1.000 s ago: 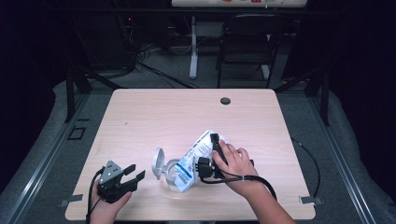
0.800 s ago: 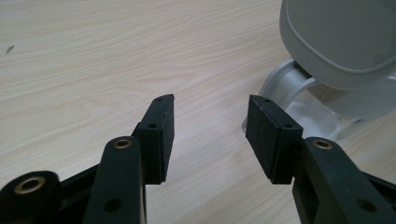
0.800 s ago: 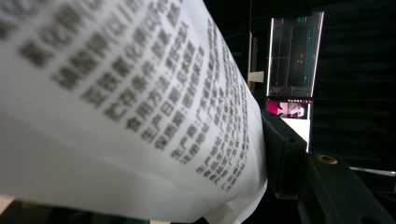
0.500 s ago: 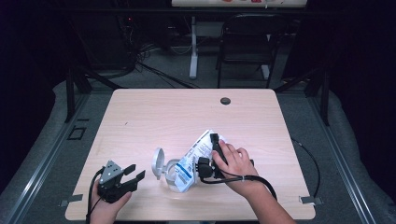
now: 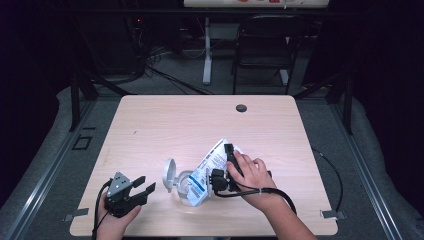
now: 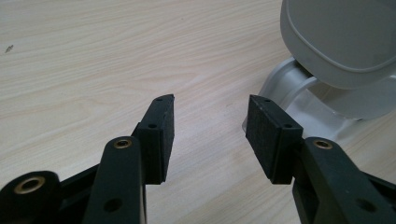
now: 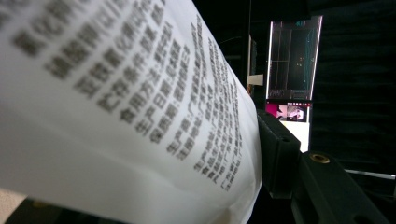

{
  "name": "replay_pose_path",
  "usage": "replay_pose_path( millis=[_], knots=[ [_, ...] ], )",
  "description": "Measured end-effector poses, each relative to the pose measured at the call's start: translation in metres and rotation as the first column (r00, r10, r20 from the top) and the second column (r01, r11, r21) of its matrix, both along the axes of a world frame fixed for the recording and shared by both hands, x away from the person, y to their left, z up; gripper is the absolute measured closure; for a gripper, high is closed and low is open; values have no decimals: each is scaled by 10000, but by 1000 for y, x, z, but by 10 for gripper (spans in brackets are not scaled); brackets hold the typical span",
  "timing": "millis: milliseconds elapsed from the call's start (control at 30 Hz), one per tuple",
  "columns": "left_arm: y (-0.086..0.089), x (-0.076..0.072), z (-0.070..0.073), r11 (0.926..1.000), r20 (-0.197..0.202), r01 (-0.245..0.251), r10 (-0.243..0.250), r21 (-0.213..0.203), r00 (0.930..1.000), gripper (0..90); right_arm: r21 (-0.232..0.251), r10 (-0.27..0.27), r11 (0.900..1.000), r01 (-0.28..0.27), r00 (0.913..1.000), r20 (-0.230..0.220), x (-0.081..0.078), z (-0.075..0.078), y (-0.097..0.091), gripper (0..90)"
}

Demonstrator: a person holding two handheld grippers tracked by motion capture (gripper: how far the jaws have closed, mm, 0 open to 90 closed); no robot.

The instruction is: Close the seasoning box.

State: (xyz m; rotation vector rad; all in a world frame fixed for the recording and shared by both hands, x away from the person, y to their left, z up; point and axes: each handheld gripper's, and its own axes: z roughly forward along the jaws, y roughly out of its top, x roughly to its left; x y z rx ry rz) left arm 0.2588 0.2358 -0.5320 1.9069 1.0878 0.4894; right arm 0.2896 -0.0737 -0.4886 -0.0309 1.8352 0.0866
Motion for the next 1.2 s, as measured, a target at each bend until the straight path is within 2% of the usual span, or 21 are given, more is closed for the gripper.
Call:
replay_pose_path(
  millis=[300,500,600,1200],
  knots=[
    [0,0,0,10000,18,-14,14,4,10000,527,129,133,9998,-133,9999,-11,0,-1,-1,572],
    [0,0,0,10000,14,-37,37,8,10000,527,15,70,10000,-70,10000,-30,-1,0,0,580],
    [0,0,0,10000,16,-27,27,10,10000,528,186,180,9997,-179,9998,-38,0,-1,-1,582],
    [0,0,0,10000,-34,-31,31,36,10000,527,55,167,9998,-167,9999,-2,-2,3,0,610]
  ],
)
